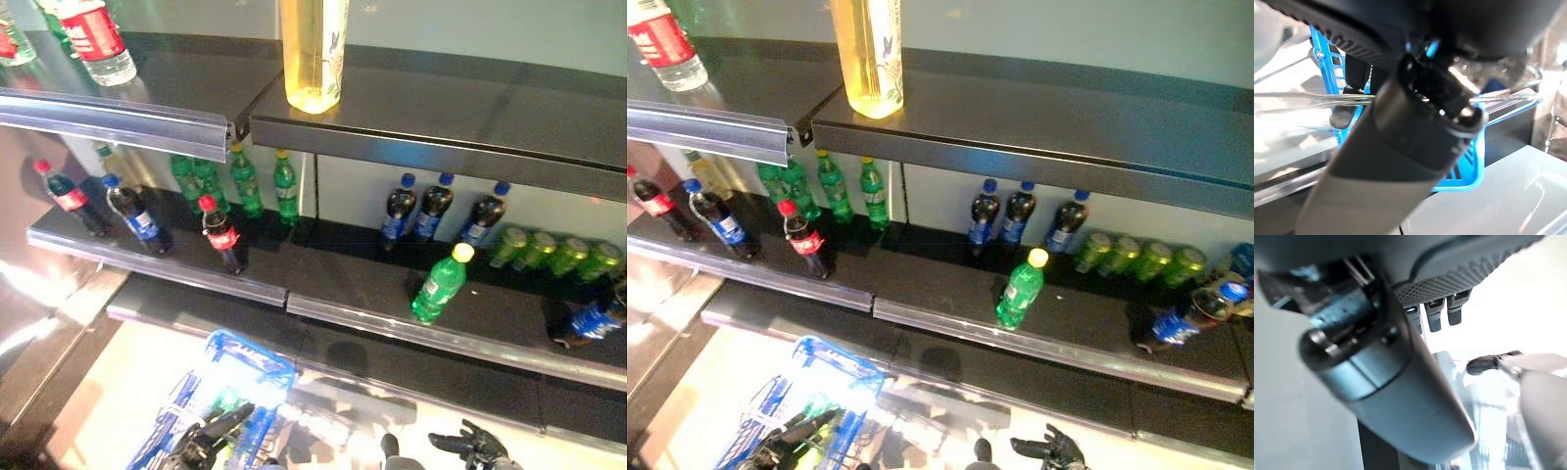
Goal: Pick up the drink and place into the basket.
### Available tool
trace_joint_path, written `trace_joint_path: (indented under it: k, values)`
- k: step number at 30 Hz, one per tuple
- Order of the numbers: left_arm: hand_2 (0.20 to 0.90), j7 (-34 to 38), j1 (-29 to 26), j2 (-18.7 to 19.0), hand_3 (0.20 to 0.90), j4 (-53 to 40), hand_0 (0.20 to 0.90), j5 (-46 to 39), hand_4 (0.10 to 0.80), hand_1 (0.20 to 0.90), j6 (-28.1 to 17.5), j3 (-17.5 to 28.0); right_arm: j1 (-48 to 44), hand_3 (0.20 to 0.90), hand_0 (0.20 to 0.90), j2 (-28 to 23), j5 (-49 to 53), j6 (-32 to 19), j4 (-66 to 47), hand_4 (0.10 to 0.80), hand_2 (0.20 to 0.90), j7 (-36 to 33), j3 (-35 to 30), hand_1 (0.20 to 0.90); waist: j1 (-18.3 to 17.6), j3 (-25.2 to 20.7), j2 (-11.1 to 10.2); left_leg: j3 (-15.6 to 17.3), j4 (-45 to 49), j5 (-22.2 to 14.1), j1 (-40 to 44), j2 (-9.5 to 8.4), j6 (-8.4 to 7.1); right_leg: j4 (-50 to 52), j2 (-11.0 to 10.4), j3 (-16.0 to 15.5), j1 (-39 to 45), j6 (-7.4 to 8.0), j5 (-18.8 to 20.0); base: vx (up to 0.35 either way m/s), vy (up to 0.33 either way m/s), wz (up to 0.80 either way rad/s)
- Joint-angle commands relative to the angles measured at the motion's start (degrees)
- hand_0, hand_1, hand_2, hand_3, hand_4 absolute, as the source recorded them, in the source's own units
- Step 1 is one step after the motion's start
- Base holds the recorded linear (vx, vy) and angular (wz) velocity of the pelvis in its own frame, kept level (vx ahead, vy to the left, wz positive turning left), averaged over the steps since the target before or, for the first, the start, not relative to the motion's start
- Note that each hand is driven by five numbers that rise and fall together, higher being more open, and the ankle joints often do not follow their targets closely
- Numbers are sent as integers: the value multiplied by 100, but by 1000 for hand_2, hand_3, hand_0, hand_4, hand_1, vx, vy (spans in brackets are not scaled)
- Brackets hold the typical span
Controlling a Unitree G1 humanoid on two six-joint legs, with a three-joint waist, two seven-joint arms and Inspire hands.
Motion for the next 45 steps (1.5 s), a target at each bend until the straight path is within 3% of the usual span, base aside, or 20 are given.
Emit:
trace_joint_path:
  k: [1,11,17,19,21,22,24,25,27,28,29,31,32,33,35,38,40,45]
  values:
    - [300,-500,-269,591,200,-355,300,235,100,300,-403,-153,-93,900,900,83,239,-363,150,800,900,-140,-198,900,43,-271,-399,402,129,99,-64,-190,244,658,-787,-116,-220,420,-41,12,-25,44]
    - [300,-513,-242,696,200,-222,300,135,100,300,-512,-117,-130,900,900,98,102,-386,168,800,900,-82,-180,900,-22,-413,-269,451,-368,220,181,-258,301,731,-691,-91,-46,449,-188,42,-13,7]
    - [300,-619,-111,693,200,-258,300,122,100,300,-559,-32,-81,900,900,97,79,-342,169,800,900,-61,-130,900,-32,-428,-242,505,-349,270,177,-144,259,662,-551,-50,43,376,-403,34,10,1]
    - [300,-612,-64,637,200,-340,300,80,100,300,-561,-18,-109,900,900,49,11,-294,81,800,900,-38,-81,900,32,-404,-299,118,-71,106,68,-215,257,587,-500,121,38,323,-397,-30,109,-10]
    - [300,-579,-23,549,200,-454,300,26,100,300,-573,-23,-208,900,900,-55,156,-243,-14,800,900,-56,-21,900,149,-340,-362,-447,259,-128,-164,-437,307,634,-452,436,-72,288,-460,-116,209,-49]
    - [300,-598,-35,546,200,-445,300,57,100,300,-557,-52,-209,900,900,-72,206,-226,-24,800,900,-64,-46,900,156,-318,-384,-477,321,-181,-222,-506,332,639,-472,480,-115,307,-446,-127,283,-62]
    - [300,-629,-66,551,200,-295,300,267,100,300,-486,-37,-171,900,900,-89,105,-223,-34,800,900,-10,-146,900,110,-249,-496,-390,496,-380,-271,-680,407,462,-609,617,-306,469,-134,-115,240,-70]
    - [300,-672,-63,591,200,-234,300,311,100,300,-469,-27,-115,900,900,-110,158,-251,-38,800,900,123,-178,900,96,-218,-570,-303,556,-457,-276,-780,431,158,-666,574,-403,582,251,-128,94,-68]
    - [300,-681,-44,693,200,-175,300,180,100,300,-431,26,-132,900,900,-105,-68,-284,101,800,900,365,-215,900,115,-118,-598,-13,383,-490,-88,-801,449,29,-760,257,-857,706,881,-177,37,-81]
    - [300,-696,-39,701,200,-178,300,159,100,300,-417,31,-148,900,900,-101,-95,-265,119,800,900,359,-219,900,126,-98,-586,42,320,-471,-33,-784,449,8,-765,212,-909,723,941,-206,43,-125]
    - [300,-744,-51,733,200,-151,300,164,100,300,-407,41,-147,900,900,-87,-99,-263,140,800,900,362,-200,900,125,-85,-543,117,195,-399,-5,-766,508,326,-756,240,-1000,692,848,-232,21,-139]
    - [300,-849,-110,848,200,-31,300,137,100,300,-437,-21,-139,900,900,-57,-30,-326,247,800,900,378,-187,900,62,-96,-470,102,129,-256,-109,-746,668,1185,-721,691,-1092,533,700,-265,3,-120]
    - [300,-866,-125,865,200,-7,300,130,100,300,-446,-44,-137,900,900,-49,12,-321,263,800,900,373,-177,900,47,-103,-456,91,126,-237,-136,-739,690,1267,-703,738,-1089,507,645,-266,-59,-24]
    - [300,-854,-165,814,200,67,300,27,100,300,-524,-41,-132,900,900,-43,-37,-428,351,800,900,400,-217,900,44,-197,-422,137,75,-169,-218,-735,729,1128,-596,653,-835,382,360,-241,-100,25]
    - [300,-811,-267,787,200,30,300,-8,100,300,-464,-22,-148,900,900,5,-114,-513,447,800,900,391,-203,900,33,-292,-421,216,71,-159,-275,-743,698,826,-465,597,-605,327,102,-165,-181,13]
    - [300,-521,-333,810,200,-53,300,-94,100,300,-279,46,-162,900,900,87,-115,-364,332,800,900,279,-83,900,1,-392,-450,342,68,-155,-186,-614,601,498,-372,531,-358,349,-132,-37,-184,-45]
    - [300,-733,-357,782,200,-39,300,-36,100,300,-300,-15,-233,900,900,39,88,-325,316,800,900,229,-35,900,-21,-464,-438,445,-134,-51,-47,-523,488,193,-296,472,-106,304,-173,-30,-124,-45]
    - [300,-667,-278,659,200,-264,300,-188,100,300,-316,-138,-178,900,900,-1,-10,-291,293,800,900,180,-116,900,-21,-515,-347,406,-399,104,79,-476,410,87,-240,358,105,248,-252,-12,-13,5]
